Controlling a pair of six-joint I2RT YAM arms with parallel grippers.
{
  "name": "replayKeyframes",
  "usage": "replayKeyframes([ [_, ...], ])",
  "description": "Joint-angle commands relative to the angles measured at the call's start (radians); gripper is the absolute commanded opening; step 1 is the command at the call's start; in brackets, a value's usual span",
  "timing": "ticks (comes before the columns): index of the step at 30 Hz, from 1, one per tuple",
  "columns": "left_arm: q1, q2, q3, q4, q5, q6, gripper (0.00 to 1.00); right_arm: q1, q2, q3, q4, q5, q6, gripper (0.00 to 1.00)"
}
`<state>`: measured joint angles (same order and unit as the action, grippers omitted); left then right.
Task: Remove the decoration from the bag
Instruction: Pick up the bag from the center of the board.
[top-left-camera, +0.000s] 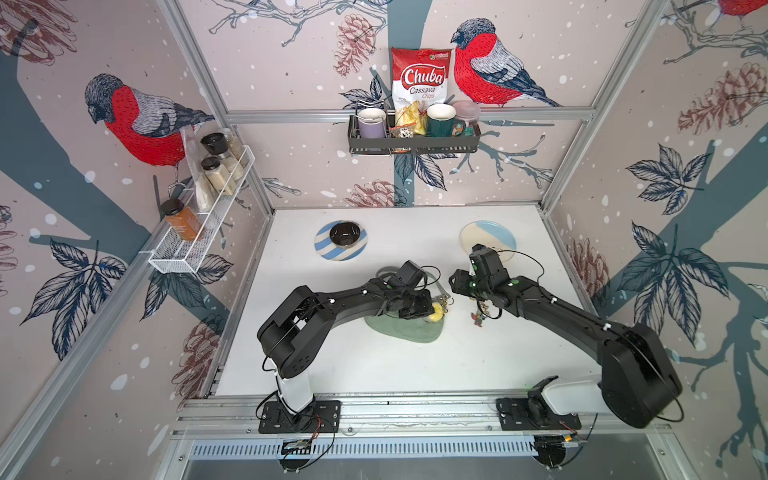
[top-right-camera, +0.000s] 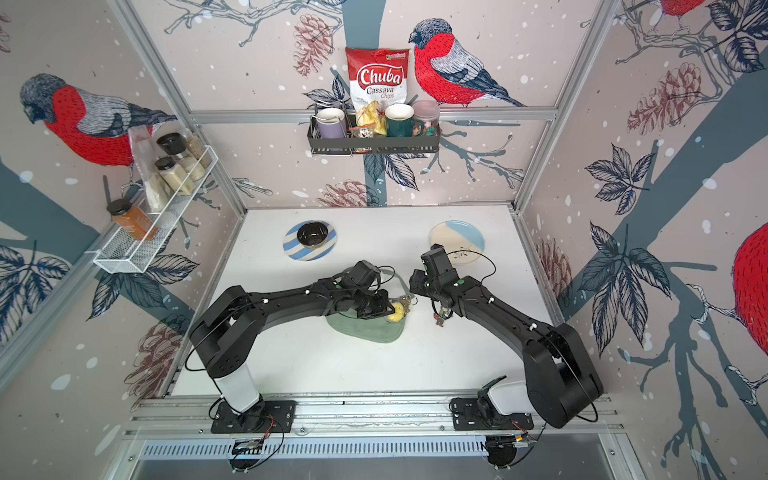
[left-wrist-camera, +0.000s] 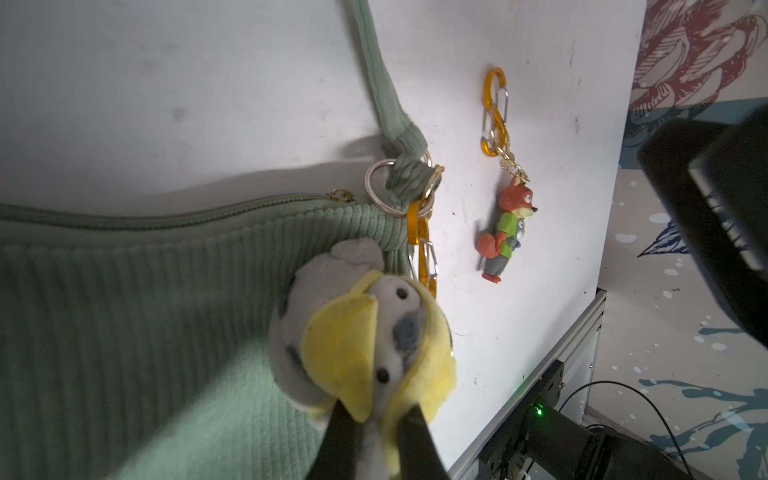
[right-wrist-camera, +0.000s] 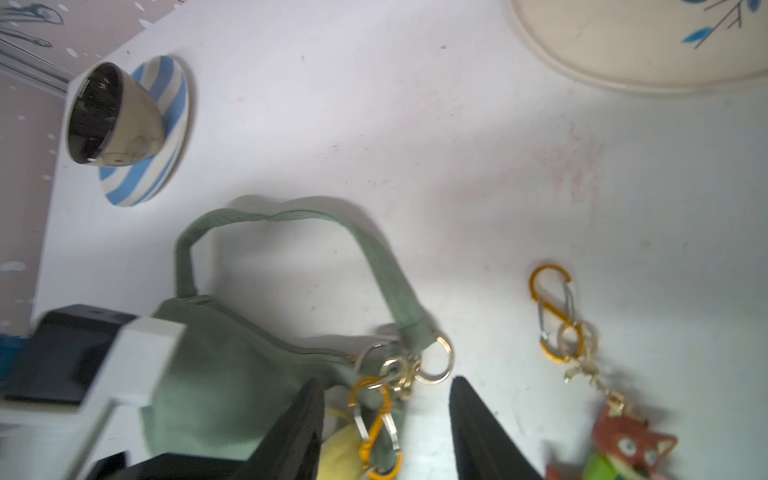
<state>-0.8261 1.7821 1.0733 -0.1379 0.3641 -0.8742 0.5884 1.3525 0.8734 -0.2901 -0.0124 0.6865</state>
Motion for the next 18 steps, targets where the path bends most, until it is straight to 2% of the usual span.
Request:
replayKeyframes([
  [1,-0.022,-0.012,-0.006,0.033,0.019,-0.034,0.31,0.067,-0.018,0.057,-0.201,0.013,0.215,0.59],
  [3,-0.032,-0.029,0.0,0.012,0.05,-0.018,0.43,0.101,0.022,0.09,-0.281,0.046,0.267,0.63],
  [4,-0.031,-0.042,0.002,-0.003,0.068,-0.007,0.46,0.105,0.039,0.078,-0.296,0.059,0.288,0.63],
  [8,-0.023,-0.118,0.007,-0.121,0.087,0.066,0.5,0.093,0.033,-0.035,-0.21,0.019,0.371,0.62],
  [13,0.021,-0.191,0.027,-0.236,0.099,0.135,0.51,0.109,0.078,-0.013,-0.239,0.037,0.359,0.66],
  [18,0.089,-0.125,0.196,-0.342,0.064,0.29,0.55,0.061,0.18,-0.038,-0.131,-0.015,0.297,0.67],
])
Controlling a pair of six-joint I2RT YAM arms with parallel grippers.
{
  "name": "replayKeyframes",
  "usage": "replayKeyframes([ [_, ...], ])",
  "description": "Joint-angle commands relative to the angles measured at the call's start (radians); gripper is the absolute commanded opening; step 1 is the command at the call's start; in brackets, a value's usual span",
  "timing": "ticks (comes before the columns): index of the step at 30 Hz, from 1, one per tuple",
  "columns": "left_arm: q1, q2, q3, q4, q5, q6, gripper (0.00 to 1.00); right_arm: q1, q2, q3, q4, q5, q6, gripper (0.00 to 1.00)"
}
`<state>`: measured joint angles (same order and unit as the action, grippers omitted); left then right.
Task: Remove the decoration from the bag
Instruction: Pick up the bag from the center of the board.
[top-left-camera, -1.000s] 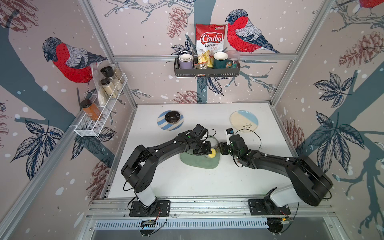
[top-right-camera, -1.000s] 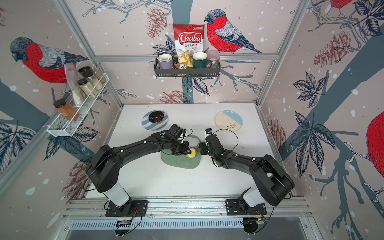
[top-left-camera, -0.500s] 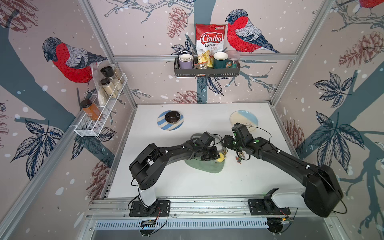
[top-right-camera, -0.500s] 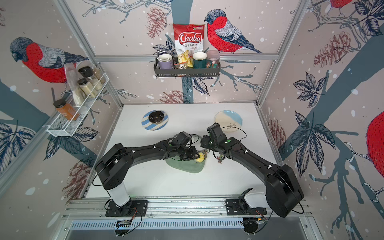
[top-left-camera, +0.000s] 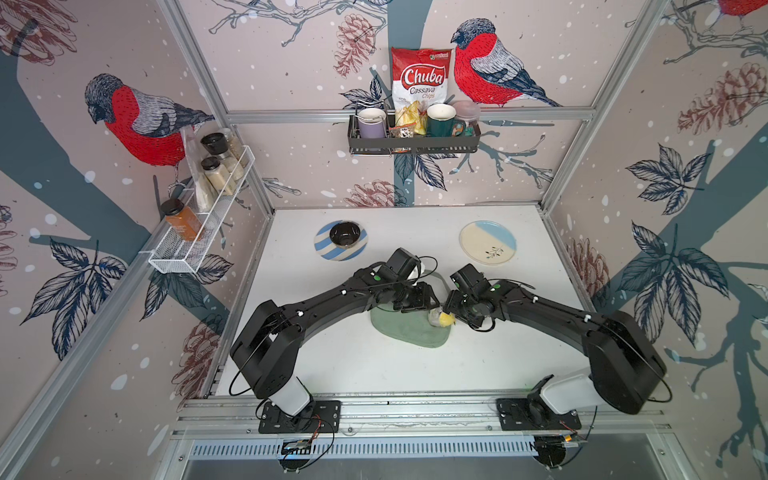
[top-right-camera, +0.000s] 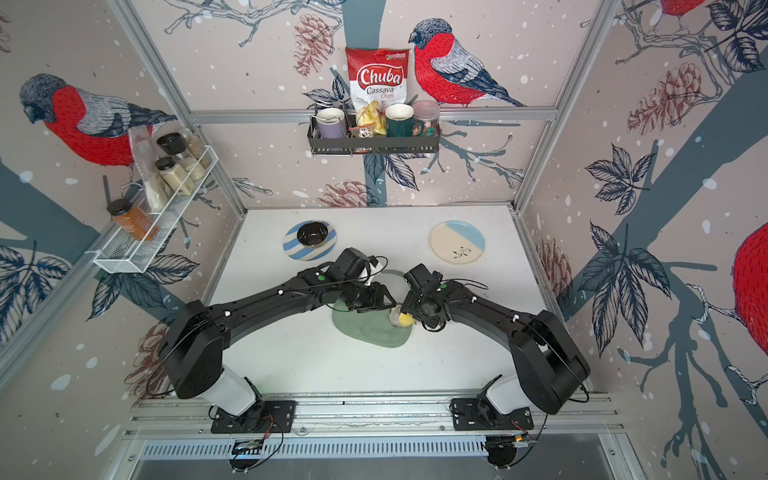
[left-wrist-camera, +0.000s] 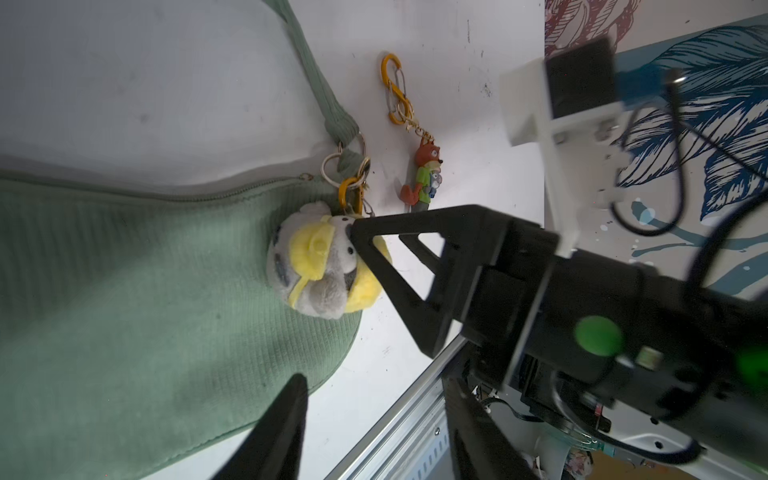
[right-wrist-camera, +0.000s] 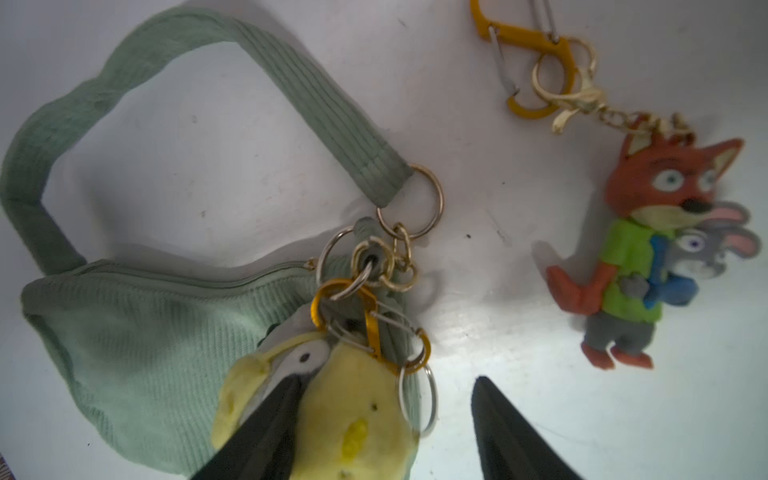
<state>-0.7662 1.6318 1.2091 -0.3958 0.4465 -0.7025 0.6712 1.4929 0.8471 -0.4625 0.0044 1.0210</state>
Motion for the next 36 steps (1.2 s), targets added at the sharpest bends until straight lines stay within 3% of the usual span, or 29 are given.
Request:
replayKeyframes([
  [1,0.044,0.055,0.098,-0.09,-0.024,0.14,0.56,-0.035,0.06,-0.011,0.062,-0.061,-0.064,0.66],
  [3,0.07,0.125,0.177,-0.114,-0.031,0.163,0.56,-0.049,0.085,-0.01,0.091,-0.113,-0.107,0.64],
  [10,0.069,0.29,0.395,-0.222,-0.065,0.237,0.56,-0.109,0.053,-0.112,0.094,-0.198,-0.304,0.38],
  [14,0.05,0.374,0.444,-0.225,-0.039,0.234,0.56,-0.133,0.107,-0.066,0.127,-0.213,-0.409,0.28],
  [21,0.066,0.473,0.472,-0.246,0.04,0.202,0.58,-0.088,0.183,-0.06,0.388,-0.306,-0.549,0.09],
  [27,0.154,0.44,0.393,-0.192,0.076,0.15,0.67,-0.051,0.124,-0.134,0.577,-0.306,-0.656,0.02],
  [36,0.19,0.452,0.35,-0.144,0.17,0.107,0.65,-0.017,0.027,-0.173,0.685,-0.318,-0.777,0.0],
])
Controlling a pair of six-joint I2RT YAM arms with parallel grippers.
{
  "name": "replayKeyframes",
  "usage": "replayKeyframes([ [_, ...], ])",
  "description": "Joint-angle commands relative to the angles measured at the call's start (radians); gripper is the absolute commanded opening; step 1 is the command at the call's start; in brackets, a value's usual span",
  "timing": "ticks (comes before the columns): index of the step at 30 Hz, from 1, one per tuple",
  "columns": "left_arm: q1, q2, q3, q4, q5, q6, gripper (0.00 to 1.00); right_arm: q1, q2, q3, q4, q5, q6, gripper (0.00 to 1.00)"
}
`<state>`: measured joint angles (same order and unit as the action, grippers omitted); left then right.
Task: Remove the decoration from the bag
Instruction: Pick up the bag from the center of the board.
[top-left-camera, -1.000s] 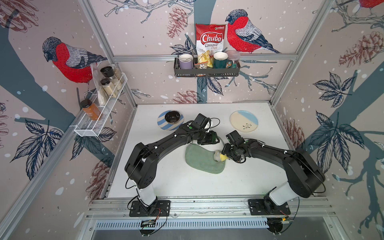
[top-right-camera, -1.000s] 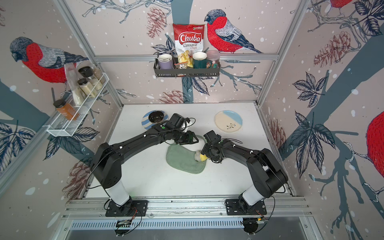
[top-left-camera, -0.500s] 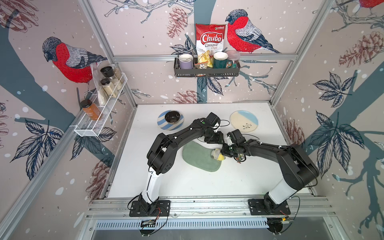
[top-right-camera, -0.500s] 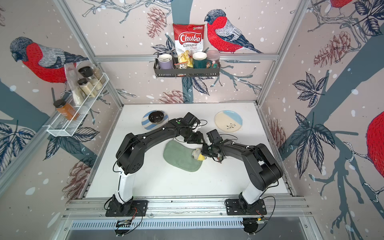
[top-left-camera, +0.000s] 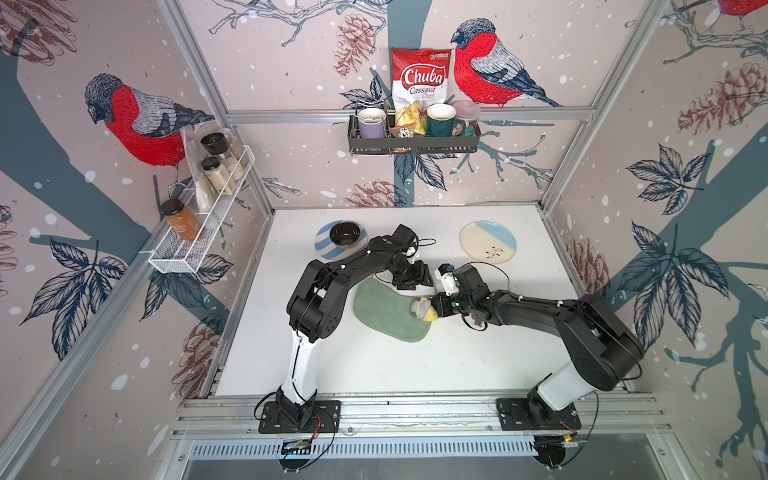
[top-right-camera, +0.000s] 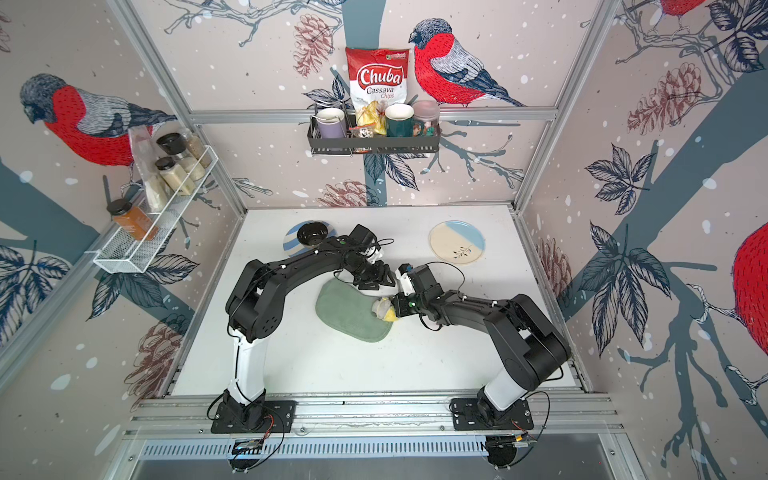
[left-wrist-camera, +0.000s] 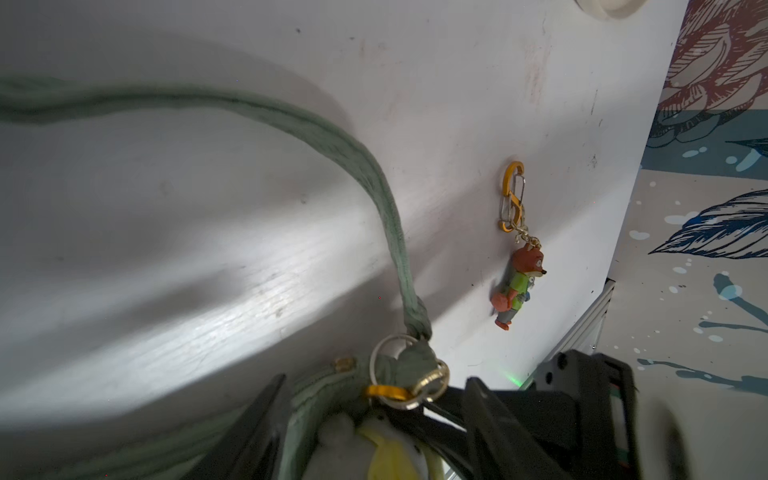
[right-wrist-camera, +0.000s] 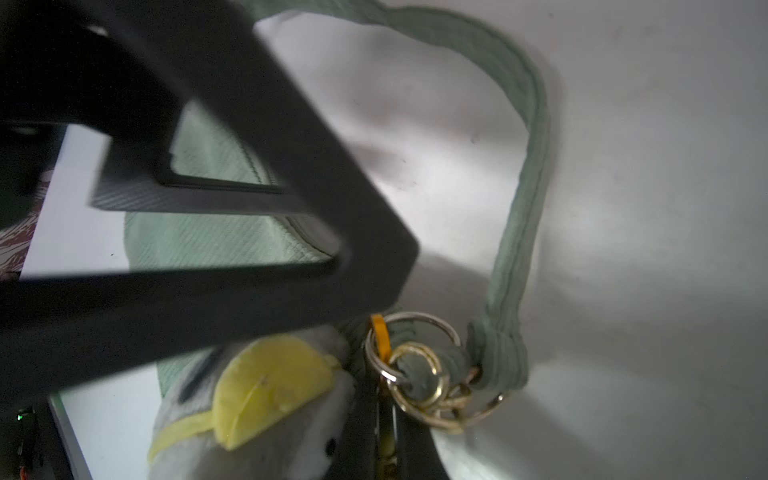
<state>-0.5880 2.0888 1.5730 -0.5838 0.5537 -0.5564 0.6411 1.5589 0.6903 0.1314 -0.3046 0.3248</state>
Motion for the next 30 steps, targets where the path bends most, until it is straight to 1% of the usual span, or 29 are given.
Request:
replayKeyframes([
  [1,0.014,-0.019,-0.02,0.06,0.087,-0.053,0.65,0.02,-0.06,-0.022,0.098,0.0,-0.101,0.0],
  [6,0.031,-0.154,-0.081,0.092,0.114,-0.103,0.66,0.045,-0.14,-0.027,0.157,-0.012,-0.179,0.0],
  [10,0.052,-0.248,-0.178,0.215,0.155,-0.228,0.64,0.074,-0.173,-0.009,0.17,-0.004,-0.251,0.0],
  [15,0.075,-0.343,-0.305,0.411,0.203,-0.4,0.6,0.1,-0.205,0.018,0.183,-0.022,-0.294,0.0],
  [18,0.08,-0.384,-0.303,0.371,0.194,-0.376,0.57,0.112,-0.208,0.038,0.176,-0.036,-0.303,0.0],
  [21,0.082,-0.414,-0.308,0.37,0.208,-0.378,0.5,0.118,-0.198,0.065,0.145,-0.048,-0.324,0.0],
  [24,0.082,-0.44,-0.321,0.371,0.219,-0.385,0.35,0.111,-0.193,0.074,0.151,-0.079,-0.309,0.0],
  [26,0.083,-0.462,-0.333,0.345,0.219,-0.37,0.3,0.1,-0.193,0.081,0.158,-0.117,-0.275,0.0],
  [27,0.088,-0.475,-0.34,0.321,0.217,-0.354,0.3,0.096,-0.192,0.085,0.161,-0.143,-0.262,0.0],
  [28,0.096,-0.487,-0.344,0.294,0.215,-0.333,0.32,0.093,-0.192,0.087,0.162,-0.169,-0.25,0.0],
  [30,0.12,-0.518,-0.344,0.229,0.208,-0.28,0.43,0.083,-0.187,0.089,0.16,-0.218,-0.23,0.0],
])
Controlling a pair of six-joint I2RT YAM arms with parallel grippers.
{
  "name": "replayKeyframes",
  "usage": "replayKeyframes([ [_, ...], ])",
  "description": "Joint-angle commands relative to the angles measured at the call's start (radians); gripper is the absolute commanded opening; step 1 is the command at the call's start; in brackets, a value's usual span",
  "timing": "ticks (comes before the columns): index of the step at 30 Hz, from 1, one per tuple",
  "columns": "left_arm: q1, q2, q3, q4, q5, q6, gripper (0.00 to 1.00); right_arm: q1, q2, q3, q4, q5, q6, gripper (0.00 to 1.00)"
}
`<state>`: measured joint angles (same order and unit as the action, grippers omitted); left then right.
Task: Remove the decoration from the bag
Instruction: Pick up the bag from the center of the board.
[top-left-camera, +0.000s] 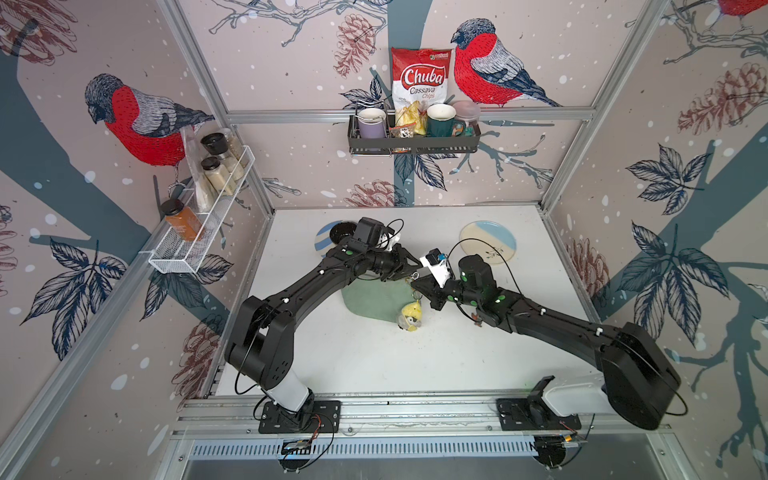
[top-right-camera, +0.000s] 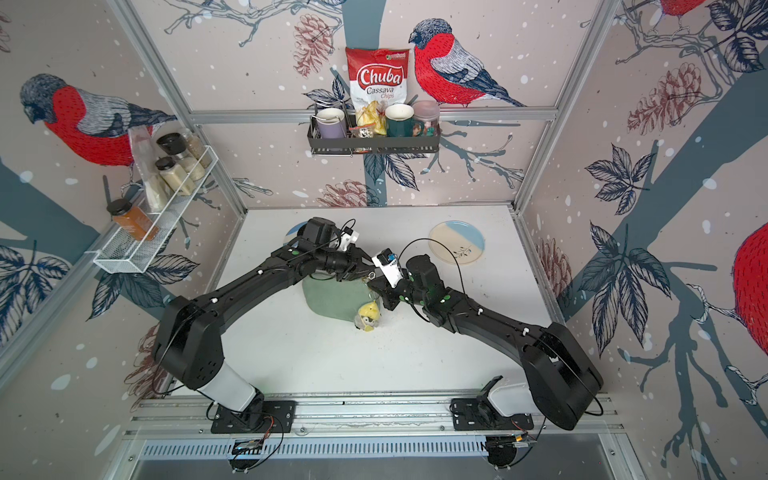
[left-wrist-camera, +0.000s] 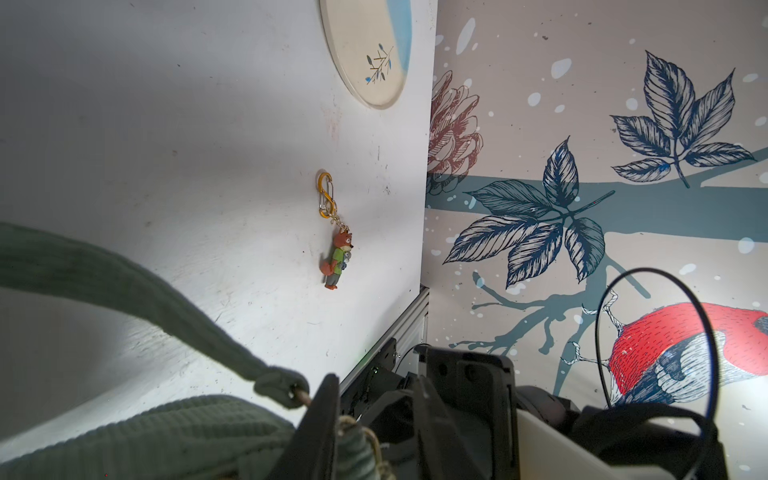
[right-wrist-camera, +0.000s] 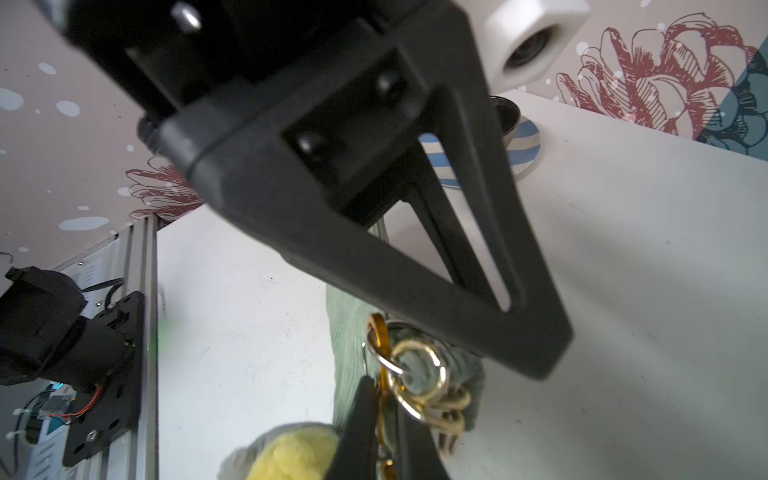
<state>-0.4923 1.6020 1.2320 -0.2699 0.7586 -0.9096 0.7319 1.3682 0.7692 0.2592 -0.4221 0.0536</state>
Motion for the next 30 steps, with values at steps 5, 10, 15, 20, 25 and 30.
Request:
replayKeyframes([
  [5,0.042,-0.125,-0.016,-0.178,-0.009,0.209,0.5,-0.035,0.015,0.018,0.015,-0.228,0.078,0.0],
  [10,0.041,-0.168,-0.1,-0.144,0.037,0.228,0.4,-0.056,0.034,0.044,-0.016,-0.353,0.094,0.0],
  [15,0.038,-0.174,-0.127,-0.124,0.054,0.237,0.34,-0.068,0.049,0.058,-0.012,-0.425,0.114,0.0],
  [20,0.038,-0.179,-0.137,-0.079,0.09,0.208,0.19,-0.072,0.075,0.067,-0.015,-0.454,0.125,0.0],
  [25,0.046,-0.202,-0.106,-0.206,0.109,0.282,0.21,-0.086,0.096,0.076,-0.015,-0.477,0.135,0.0],
  [30,0.049,-0.238,-0.105,-0.214,0.112,0.3,0.38,-0.088,0.115,0.082,-0.017,-0.502,0.135,0.0],
])
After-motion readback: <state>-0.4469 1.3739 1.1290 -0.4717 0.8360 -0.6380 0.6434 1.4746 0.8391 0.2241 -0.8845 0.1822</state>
